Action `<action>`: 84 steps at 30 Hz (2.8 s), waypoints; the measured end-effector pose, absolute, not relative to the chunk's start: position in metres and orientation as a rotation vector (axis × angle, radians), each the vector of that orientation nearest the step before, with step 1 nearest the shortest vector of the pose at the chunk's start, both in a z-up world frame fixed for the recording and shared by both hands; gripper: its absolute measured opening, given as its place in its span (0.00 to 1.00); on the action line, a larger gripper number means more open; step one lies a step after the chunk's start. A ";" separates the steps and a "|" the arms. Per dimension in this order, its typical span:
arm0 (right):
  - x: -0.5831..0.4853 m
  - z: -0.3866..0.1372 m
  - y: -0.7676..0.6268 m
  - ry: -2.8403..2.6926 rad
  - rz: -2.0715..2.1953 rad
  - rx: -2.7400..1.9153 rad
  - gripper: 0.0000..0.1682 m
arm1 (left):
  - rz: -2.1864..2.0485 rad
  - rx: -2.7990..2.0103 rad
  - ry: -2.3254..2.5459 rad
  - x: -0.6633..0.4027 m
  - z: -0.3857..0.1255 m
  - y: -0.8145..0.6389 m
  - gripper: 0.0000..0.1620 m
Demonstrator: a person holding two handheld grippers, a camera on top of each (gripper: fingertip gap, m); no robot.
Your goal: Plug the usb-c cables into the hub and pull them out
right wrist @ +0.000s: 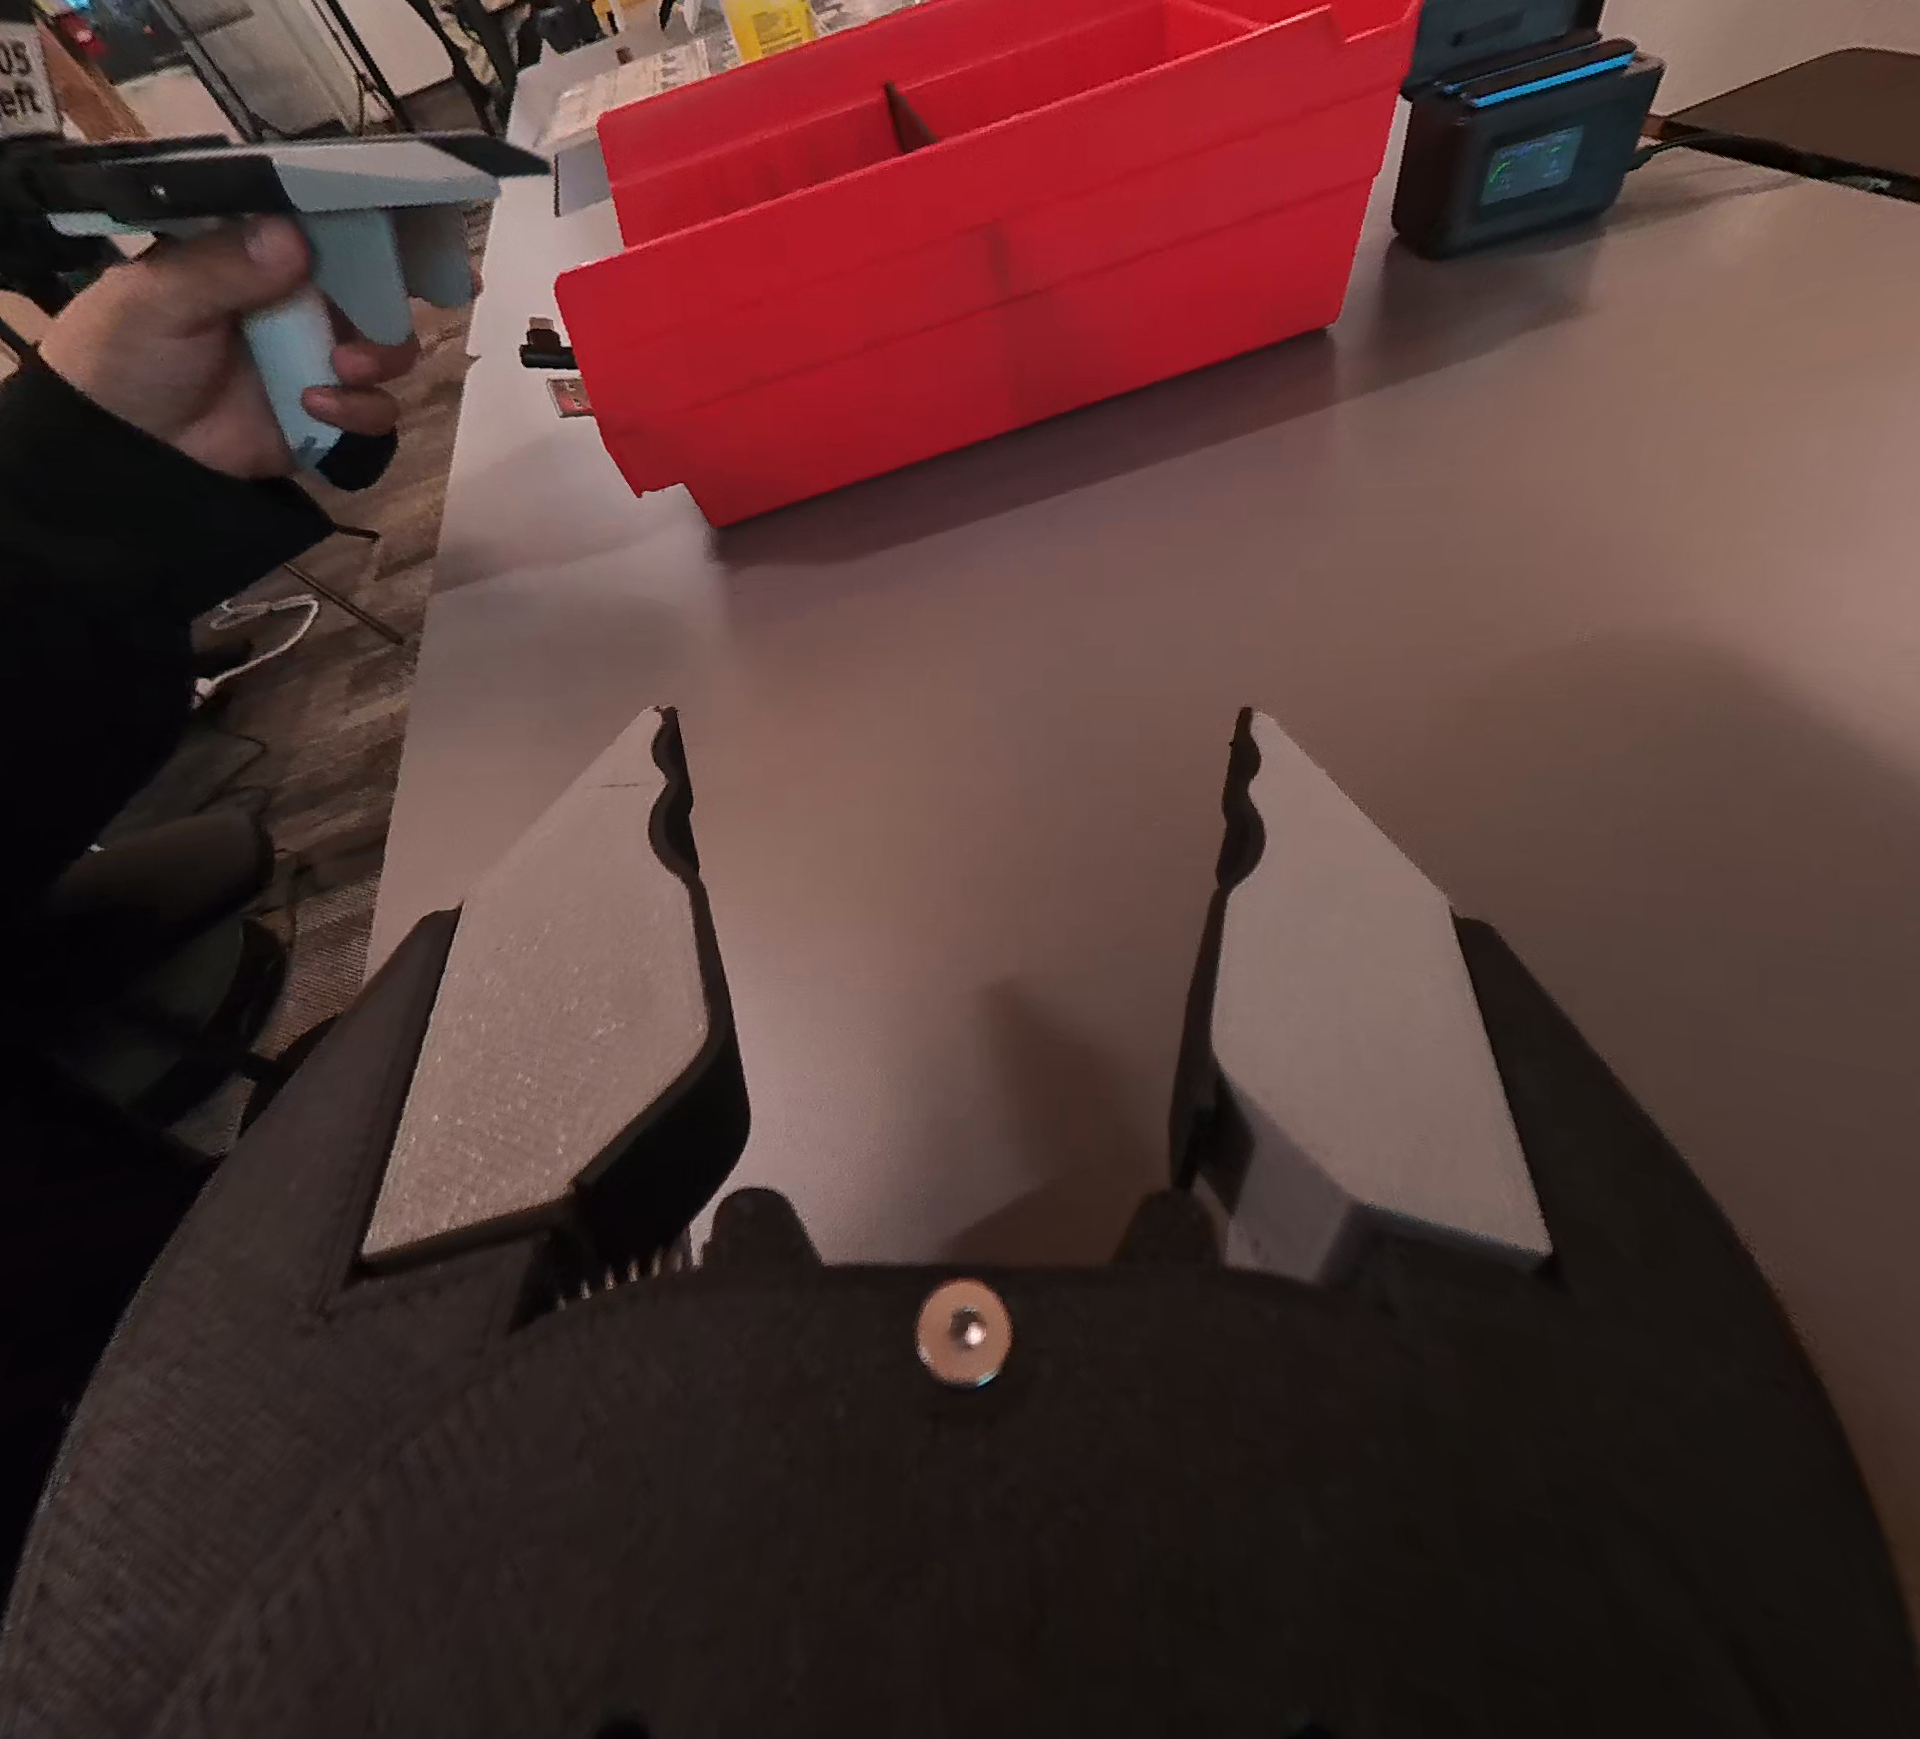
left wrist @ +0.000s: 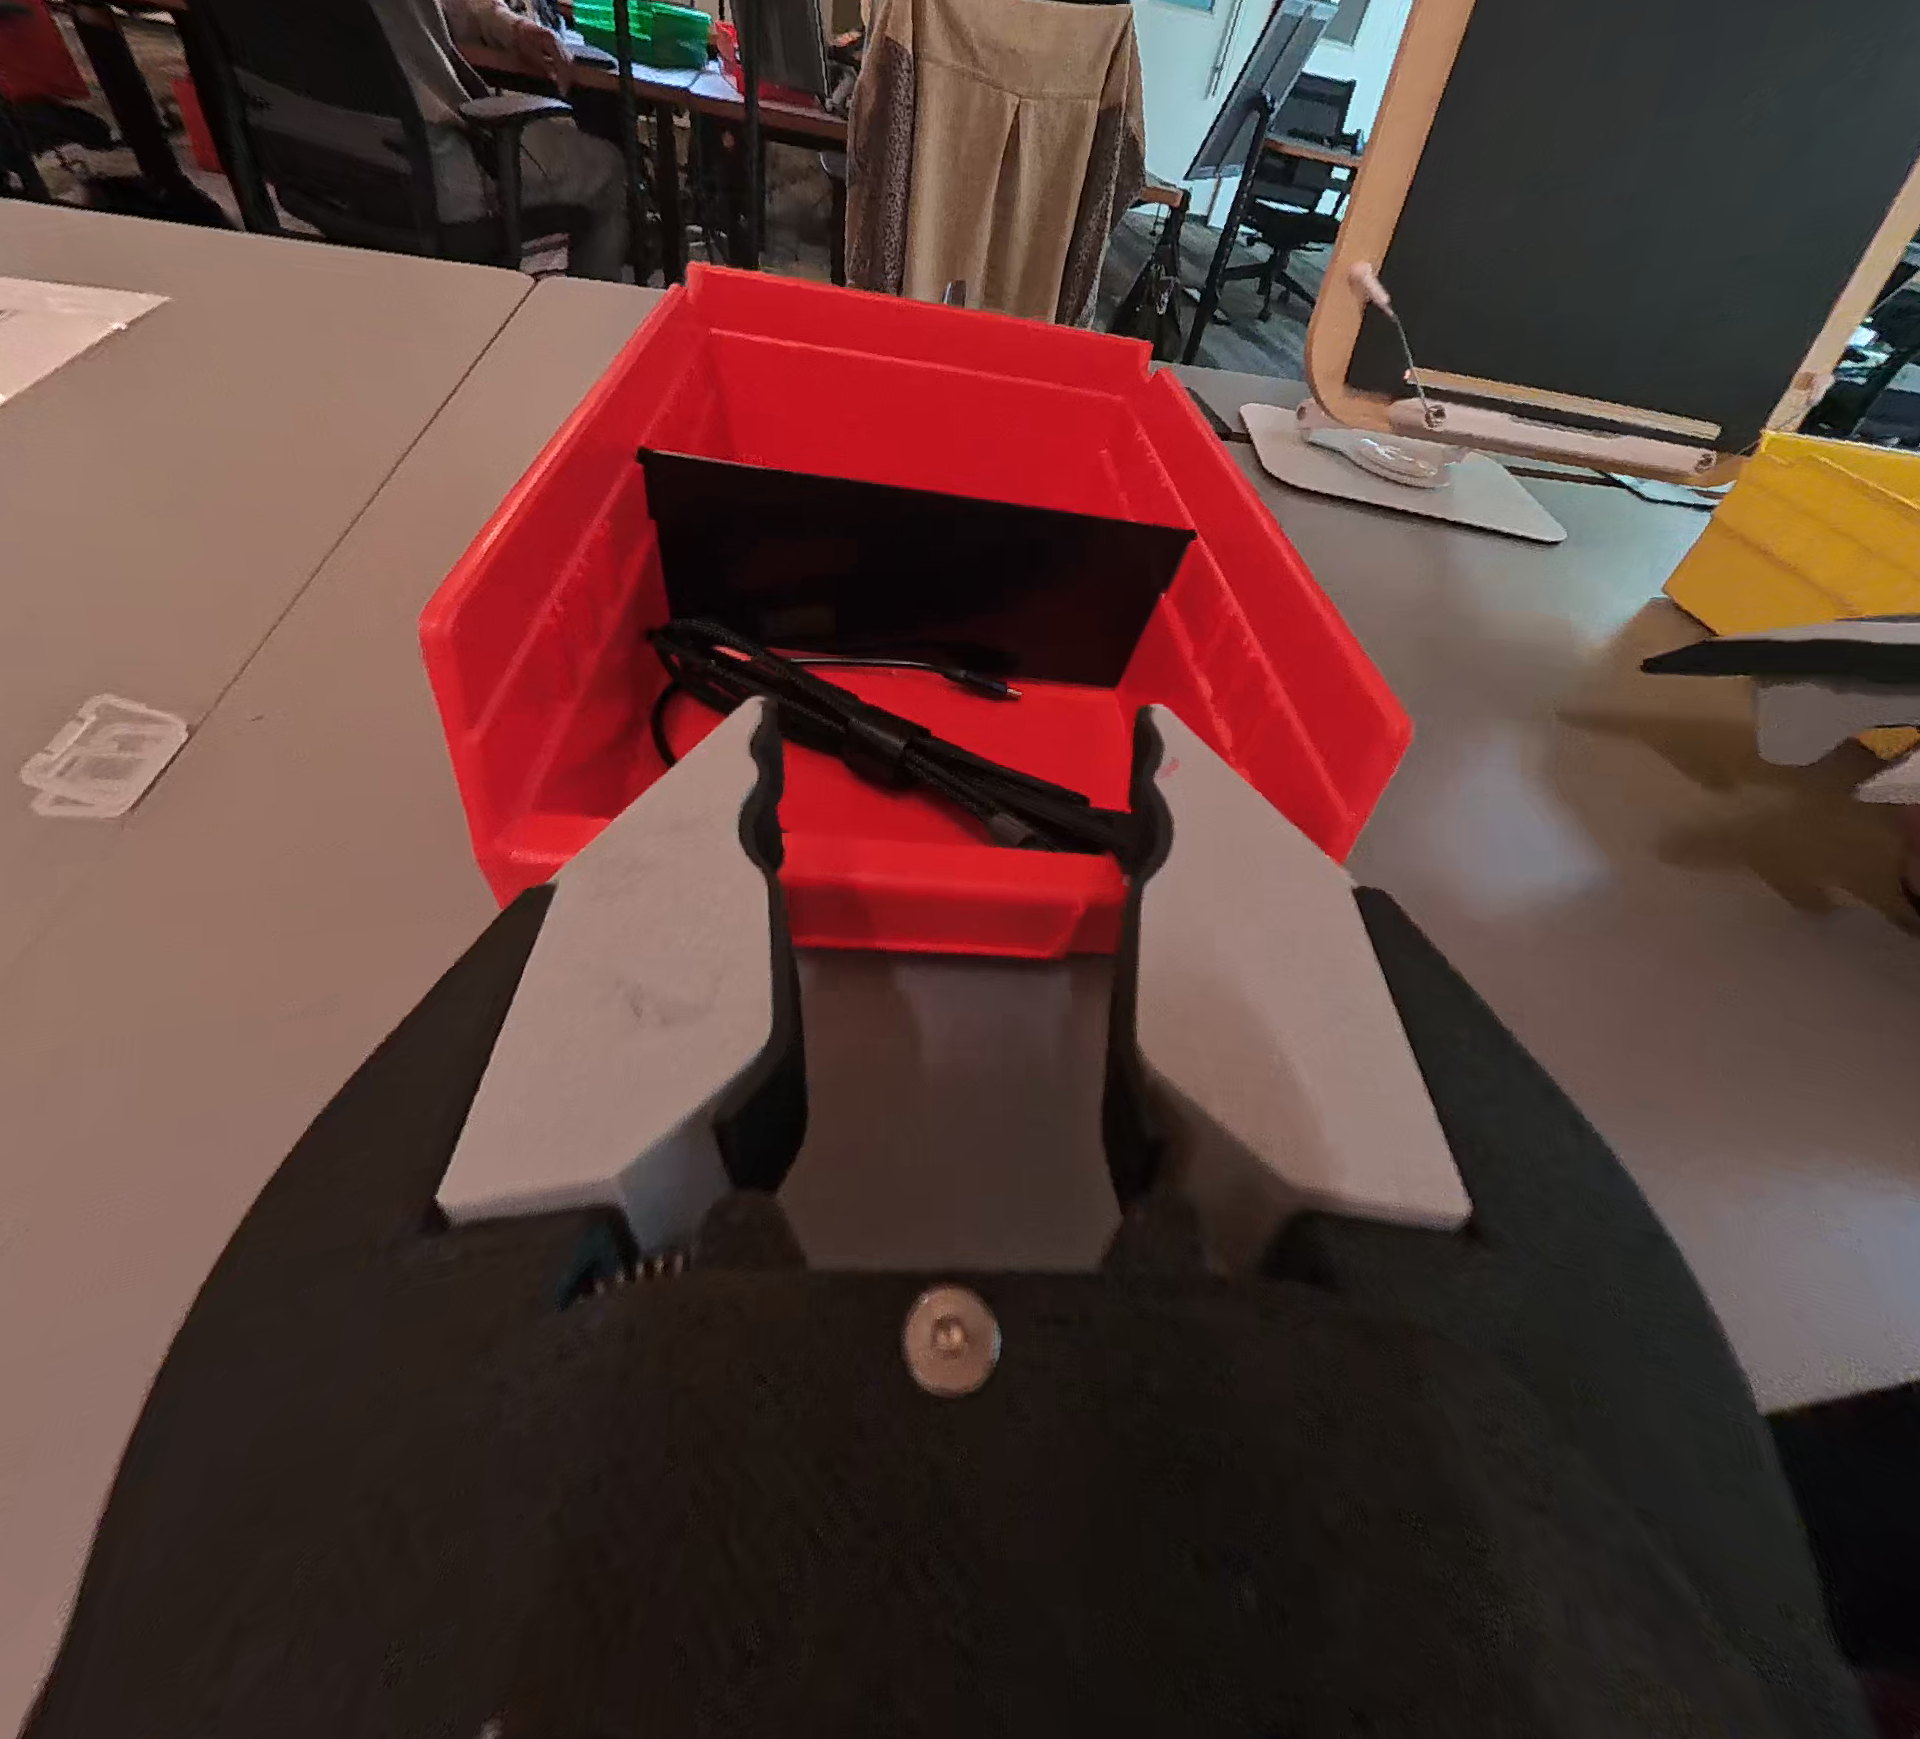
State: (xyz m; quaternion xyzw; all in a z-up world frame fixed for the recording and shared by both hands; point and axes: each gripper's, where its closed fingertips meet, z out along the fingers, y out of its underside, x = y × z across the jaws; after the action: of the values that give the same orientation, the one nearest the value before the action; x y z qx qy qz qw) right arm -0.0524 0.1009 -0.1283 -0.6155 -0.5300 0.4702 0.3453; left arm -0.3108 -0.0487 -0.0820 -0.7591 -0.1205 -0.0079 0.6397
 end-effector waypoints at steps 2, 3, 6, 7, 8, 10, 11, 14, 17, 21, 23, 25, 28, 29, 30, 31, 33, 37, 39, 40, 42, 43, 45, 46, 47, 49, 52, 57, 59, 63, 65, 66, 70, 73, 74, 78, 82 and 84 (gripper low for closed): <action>-0.053 -0.130 0.100 -1.381 1.222 -1.601 0.60 | -0.021 -1.729 -0.249 -0.306 -0.078 -0.045 0.39; -0.053 -0.130 0.099 -1.382 1.216 -1.599 0.60 | -0.015 -1.729 -0.242 -0.304 -0.077 -0.044 0.39; -0.053 -0.129 0.098 -1.389 1.187 -1.584 0.59 | 0.010 -1.753 -0.223 -0.301 -0.080 -0.047 0.38; -0.053 -0.130 0.098 -1.393 1.178 -1.582 0.60 | 0.011 -1.764 -0.222 -0.300 -0.082 -0.049 0.38; -0.054 -0.130 0.097 -1.399 1.172 -1.581 0.60 | 0.003 -1.777 -0.227 -0.299 -0.083 -0.051 0.38; -0.055 -0.132 0.092 -1.421 1.176 -1.578 0.58 | -0.019 -1.786 -0.223 -0.295 -0.079 -0.055 0.38; -0.055 -0.132 0.089 -1.433 1.182 -1.578 0.58 | -0.032 -1.794 -0.206 -0.290 -0.076 -0.056 0.36; -0.057 -0.135 0.081 -1.462 1.176 -1.563 0.58 | -0.072 -1.883 -0.093 -0.272 -0.078 -0.053 0.34; -0.059 -0.140 0.073 -1.514 1.137 -1.543 0.57 | -0.075 -1.961 0.036 -0.266 -0.066 -0.032 0.35; -0.059 -0.140 0.063 -1.546 1.182 -1.530 0.53 | 0.007 -1.989 0.211 -0.288 -0.025 0.029 0.33; -0.059 -0.138 0.060 -1.547 1.211 -1.526 0.53 | -0.001 -2.055 0.270 -0.307 -0.021 0.069 0.32; -0.060 -0.139 0.059 -1.554 1.211 -1.524 0.53 | -0.023 -2.166 0.288 -0.327 -0.035 0.108 0.30; -0.060 -0.139 0.055 -1.576 1.214 -1.513 0.52 | -0.017 -2.377 0.329 -0.350 -0.077 0.153 0.23; -0.060 -0.139 0.054 -1.580 1.219 -1.509 0.52 | 0.041 -2.432 0.363 -0.360 -0.091 0.164 0.22; -0.060 -0.139 0.053 -1.583 1.226 -1.507 0.52 | 0.099 -2.484 0.412 -0.367 -0.105 0.174 0.22; -0.060 -0.139 0.052 -1.584 1.236 -1.507 0.52 | 0.158 -2.544 0.463 -0.376 -0.120 0.180 0.22; -0.060 -0.138 0.052 -1.579 1.257 -1.511 0.52 | 0.251 -2.658 0.549 -0.392 -0.143 0.186 0.22; -0.058 -0.134 0.049 -1.567 1.325 -1.507 0.50 | 0.310 -2.749 0.607 -0.407 -0.163 0.193 0.21; -0.058 -0.132 0.047 -1.559 1.370 -1.512 0.50 | 0.355 -2.775 0.608 -0.413 -0.168 0.192 0.18; -0.057 -0.131 0.045 -1.557 1.391 -1.512 0.50 | 0.395 -2.798 0.612 -0.417 -0.171 0.191 0.17; -0.056 -0.129 0.043 -1.557 1.416 -1.510 0.50 | 0.557 -2.846 0.654 -0.430 -0.176 0.184 0.13; -0.056 -0.129 0.043 -1.559 1.418 -1.509 0.50 | 0.633 -2.870 0.694 -0.434 -0.180 0.179 0.15; -0.054 -0.129 0.042 -1.564 1.404 -1.504 0.50 | 0.672 -2.901 0.728 -0.432 -0.189 0.171 0.09; -0.054 -0.128 0.042 -1.564 1.394 -1.497 0.49 | 0.685 -2.893 0.709 -0.432 -0.189 0.172 0.07; -0.054 -0.127 0.042 -1.565 1.384 -1.487 0.49 | 0.692 -2.894 0.674 -0.433 -0.188 0.173 0.08; -0.053 -0.125 0.040 -1.569 1.371 -1.474 0.49 | 0.638 -2.914 0.598 -0.432 -0.189 0.173 0.07; -0.053 -0.122 0.038 -1.567 1.370 -1.456 0.48 | 0.549 -2.978 0.403 -0.431 -0.191 0.172 0.04; -0.052 -0.121 0.042 -1.568 1.325 -1.441 0.48 | 0.253 -3.043 0.299 -0.408 -0.191 0.160 0.03; -0.052 -0.120 0.041 -1.566 1.326 -1.435 0.48 | 0.225 -3.025 0.290 -0.404 -0.188 0.158 0.04; -0.052 -0.119 0.036 -1.576 1.337 -1.423 0.47 | 0.291 -2.998 0.303 -0.405 -0.189 0.158 0.07; -0.053 -0.122 0.034 -1.591 1.331 -1.426 0.47 | 0.280 -2.986 0.289 -0.402 -0.191 0.162 0.10; -0.054 -0.123 0.034 -1.598 1.325 -1.428 0.47 | 0.281 -2.980 0.280 -0.401 -0.190 0.165 0.11; -0.054 -0.125 0.036 -1.599 1.311 -1.433 0.46 | 0.260 -2.956 0.286 -0.402 -0.191 0.172 0.07; -0.054 -0.121 0.038 -1.575 1.344 -1.441 0.46 | 0.306 -2.950 0.335 -0.405 -0.192 0.171 0.01; -0.053 -0.120 0.039 -1.567 1.352 -1.441 0.46 | 0.370 -2.928 0.382 -0.407 -0.190 0.172 0.01; -0.052 -0.114 0.041 -1.543 1.360 -1.428 0.45 | 0.569 -2.753 0.451 -0.409 -0.157 0.178 0.01; -0.053 -0.116 0.043 -1.544 1.306 -1.426 0.46 | 0.901 -2.447 0.492 -0.418 -0.086 0.184 0.01; -0.054 -0.121 0.046 -1.554 1.264 -1.443 0.47 | 1.014 -2.326 0.515 -0.414 -0.052 0.181 0.01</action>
State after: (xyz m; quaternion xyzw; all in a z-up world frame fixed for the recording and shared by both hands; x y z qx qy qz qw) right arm -0.0539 0.0455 -0.1214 -0.5519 -0.5942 0.4833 0.3299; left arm -0.4135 0.1814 -0.0518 -0.8643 0.1915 0.3768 0.2727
